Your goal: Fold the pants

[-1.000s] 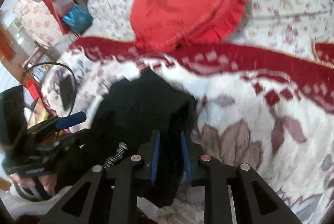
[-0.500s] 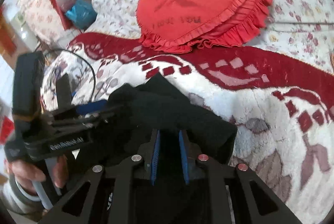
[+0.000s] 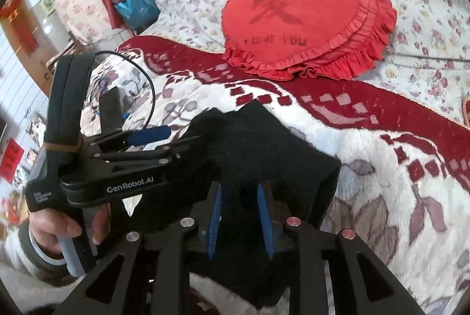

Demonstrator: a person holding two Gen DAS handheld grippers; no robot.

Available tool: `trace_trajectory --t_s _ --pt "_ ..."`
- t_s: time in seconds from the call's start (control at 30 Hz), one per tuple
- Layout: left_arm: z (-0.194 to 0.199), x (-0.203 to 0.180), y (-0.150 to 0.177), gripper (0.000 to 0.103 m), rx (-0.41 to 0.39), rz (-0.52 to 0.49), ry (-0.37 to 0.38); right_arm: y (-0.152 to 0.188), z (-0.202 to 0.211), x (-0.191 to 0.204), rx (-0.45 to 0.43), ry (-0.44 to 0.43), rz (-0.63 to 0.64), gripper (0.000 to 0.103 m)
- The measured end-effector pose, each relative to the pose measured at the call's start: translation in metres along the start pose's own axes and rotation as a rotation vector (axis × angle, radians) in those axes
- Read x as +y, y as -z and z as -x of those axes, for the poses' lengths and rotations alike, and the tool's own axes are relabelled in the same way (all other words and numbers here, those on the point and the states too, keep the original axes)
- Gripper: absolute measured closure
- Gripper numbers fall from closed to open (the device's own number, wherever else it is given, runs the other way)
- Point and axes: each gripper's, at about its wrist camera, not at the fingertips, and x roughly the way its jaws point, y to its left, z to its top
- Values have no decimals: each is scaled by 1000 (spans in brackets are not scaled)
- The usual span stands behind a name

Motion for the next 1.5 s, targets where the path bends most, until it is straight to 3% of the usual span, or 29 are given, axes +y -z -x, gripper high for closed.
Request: trace_trajectory --t_s 0.27,0.47,0.57,0.6,0.7,0.77,1.0,1.07,1.13,1.2,1.23,1.37,1.5 --pt "5 -5 21 40 27 22 20 37 -24 -6 99 28 5 73" --pt "-6 -6 28 39 60 29 23 39 -12 -17 76 5 -35 72" --pt "-1 -3 28 39 55 23 24 35 3 -30 28 -5 -83 62" --pt "2 -2 28 39 53 26 30 34 7 -35 7 -13 -107 54" --pt "11 15 29 38 37 66 89 35 8 -53 -27 -19 -163 40" --pt "10 28 30 25 47 104 122 34 -2 -60 -6 -45 -192 40" --pt "-16 53 36 24 107 228 217 30 -32 -73 -15 -117 -229 31" --pt "-22 49 37 16 111 242 258 25 -41 -70 -32 -152 -221 32" --pt "-26 41 36 15 103 225 272 22 -49 -71 -33 -164 -239 47" --pt "-30 27 34 21 108 174 281 18 -48 -68 -39 -164 -235 55" --pt "-28 18 32 40 100 136 272 17 -46 -68 -39 -177 -240 62" --pt "-9 10 12 64 58 82 289 0 -30 -64 -78 -209 -229 70" --pt "7 13 -24 65 -15 38 278 -33 -20 -66 -138 -210 -210 71"
